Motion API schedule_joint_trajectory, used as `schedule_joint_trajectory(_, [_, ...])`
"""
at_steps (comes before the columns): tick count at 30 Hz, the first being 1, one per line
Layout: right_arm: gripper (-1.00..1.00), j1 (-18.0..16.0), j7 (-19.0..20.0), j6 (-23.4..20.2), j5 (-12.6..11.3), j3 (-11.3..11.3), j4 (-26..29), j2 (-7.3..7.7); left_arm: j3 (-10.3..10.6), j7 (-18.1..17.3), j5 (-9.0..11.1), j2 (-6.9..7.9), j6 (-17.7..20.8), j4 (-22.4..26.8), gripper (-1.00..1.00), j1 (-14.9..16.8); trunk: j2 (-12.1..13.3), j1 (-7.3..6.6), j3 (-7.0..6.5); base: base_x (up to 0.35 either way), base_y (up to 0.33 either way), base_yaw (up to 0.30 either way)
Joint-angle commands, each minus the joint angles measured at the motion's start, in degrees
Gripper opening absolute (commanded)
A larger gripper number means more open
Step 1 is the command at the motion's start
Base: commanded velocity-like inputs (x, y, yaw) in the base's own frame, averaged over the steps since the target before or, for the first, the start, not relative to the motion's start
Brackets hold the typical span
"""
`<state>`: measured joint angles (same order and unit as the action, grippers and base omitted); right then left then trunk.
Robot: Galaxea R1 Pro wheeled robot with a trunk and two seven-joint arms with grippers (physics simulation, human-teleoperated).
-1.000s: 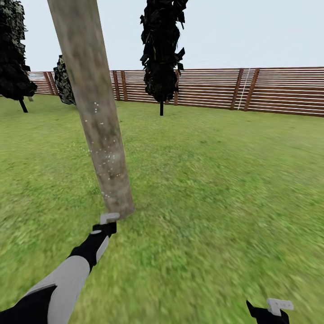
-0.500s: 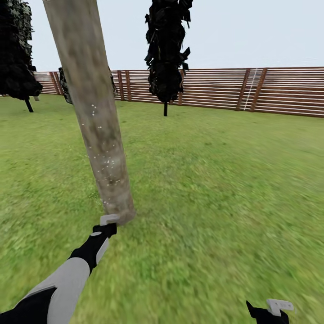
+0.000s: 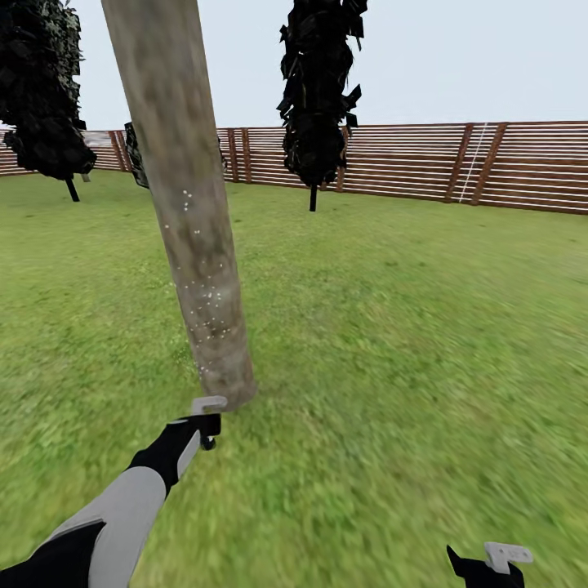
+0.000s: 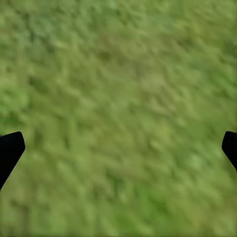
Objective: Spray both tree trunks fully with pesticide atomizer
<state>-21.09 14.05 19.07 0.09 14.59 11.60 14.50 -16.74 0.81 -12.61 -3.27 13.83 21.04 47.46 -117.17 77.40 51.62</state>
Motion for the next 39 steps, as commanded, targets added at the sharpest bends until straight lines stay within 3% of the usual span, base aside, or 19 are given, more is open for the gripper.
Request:
schedule_joint_trajectory(1, [1.00, 0.00, 0.00, 0.00, 0.00, 0.00, 0.00, 0.00, 0.02, -1.23, -0.06, 0.01, 0.03, 0.03, -1.00, 0.00, 0.00, 0.00, 0.00, 0.003, 0.000, 0.000])
schedule_joint_trajectory(5, [1.00, 0.00, 0.01, 0.00, 0.00, 0.00, 0.00, 0.00, 0.43, -9.39, -0.17, 0.31, 0.21, 0.05, -1.00, 0.00, 0.00, 0.00, 0.00, 0.140, 0.000, 0.000])
schedule_joint_trajectory(6, [1.00, 0.00, 0.01, 0.00, 0.00, 0.00, 0.00, 0.00, 0.45, -9.79, -0.19, 0.34, 0.27, 0.05, -1.00, 0.00, 0.00, 0.00, 0.00, 0.308, 0.000, 0.000])
schedule_joint_trajectory(19, [1.00, 0.00, -0.02, 0.00, 0.00, 0.00, 0.00, 0.00, 0.24, -10.21, -0.22, 0.05, 0.58, -0.01, -1.00, 0.00, 0.00, 0.00, 0.00, 0.143, -0.127, 0.001])
schedule_joint_trajectory(31, [1.00, 0.00, -0.08, 0.00, 0.00, 0.00, 0.00, -0.03, 0.04, -10.21, -0.22, 0.01, 0.58, 0.05, -1.00, 0.00, 0.00, 0.00, 0.00, 0.131, -0.252, 0.241])
schedule_joint_trajectory(39, [1.00, 0.00, -0.08, 0.00, 0.00, 0.00, 0.00, -0.05, 0.04, -10.12, -0.22, 0.01, 0.58, 0.05, -1.00, 0.00, 0.00, 0.00, 0.00, 0.003, -0.275, 0.026])
